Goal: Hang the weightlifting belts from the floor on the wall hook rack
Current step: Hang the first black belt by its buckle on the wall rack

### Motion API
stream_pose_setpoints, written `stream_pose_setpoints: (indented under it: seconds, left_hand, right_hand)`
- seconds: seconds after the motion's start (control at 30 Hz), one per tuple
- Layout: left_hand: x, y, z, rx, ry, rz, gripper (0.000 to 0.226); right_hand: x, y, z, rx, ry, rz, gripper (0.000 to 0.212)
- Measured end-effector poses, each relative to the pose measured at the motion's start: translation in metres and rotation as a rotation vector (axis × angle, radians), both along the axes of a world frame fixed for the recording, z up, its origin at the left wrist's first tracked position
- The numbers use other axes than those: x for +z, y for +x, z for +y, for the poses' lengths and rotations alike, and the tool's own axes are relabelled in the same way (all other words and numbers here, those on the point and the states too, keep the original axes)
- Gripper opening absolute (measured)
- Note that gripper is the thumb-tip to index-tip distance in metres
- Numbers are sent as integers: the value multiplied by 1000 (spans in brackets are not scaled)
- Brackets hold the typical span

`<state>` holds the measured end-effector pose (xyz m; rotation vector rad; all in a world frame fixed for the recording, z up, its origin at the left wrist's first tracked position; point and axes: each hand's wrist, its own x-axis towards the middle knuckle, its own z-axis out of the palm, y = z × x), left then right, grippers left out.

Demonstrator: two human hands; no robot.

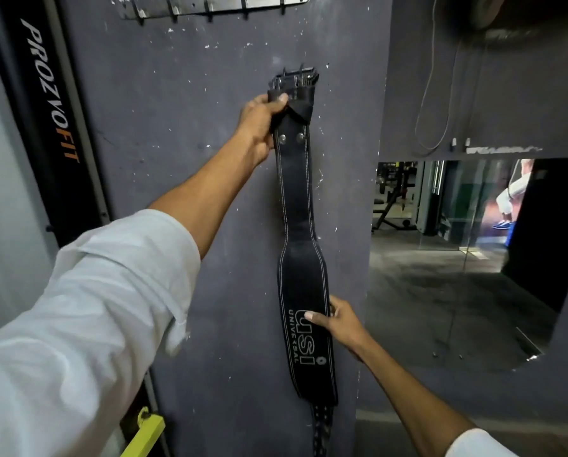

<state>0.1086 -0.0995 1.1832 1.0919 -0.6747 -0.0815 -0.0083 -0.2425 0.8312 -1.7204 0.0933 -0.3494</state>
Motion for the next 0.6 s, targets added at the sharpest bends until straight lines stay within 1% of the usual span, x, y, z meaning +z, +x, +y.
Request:
stream_pose_setpoints:
  seconds: [0.1,0.17,0.23,0.3,0.37,0.43,0.53,0.6]
  left_hand:
    - [0,-7,-1,-14,-38,-36,14]
    - [-5,-10,-3,-23,-50,-47,17]
    - [-8,-15,-4,-37,-51,-41,24]
    - [-9,-18,-7,-45,-48,-49,28]
    - [-9,-19,-11,-45,-41,-64,27]
    - [-11,-19,-14,-41,-38,-83,24]
    - [-7,-18,-13,-51,-57,-121,20]
    - [0,-20,-11,-42,-76,-138,20]
  right_hand:
    - [-20,-3,-4,-15,-83,103,43]
    - [-16,-3,-3,-28,-86,139,42]
    - [15,3,4,-36,-35,44,42]
    - [68,13,13,-53,48,-130,42]
    - [128,21,22,-65,71,-304,42]
    - [184,28,27,-76,70,-437,31]
    - [244,38,24,-120,100,-527,27]
    - [251,43,23,-129,85,-524,25]
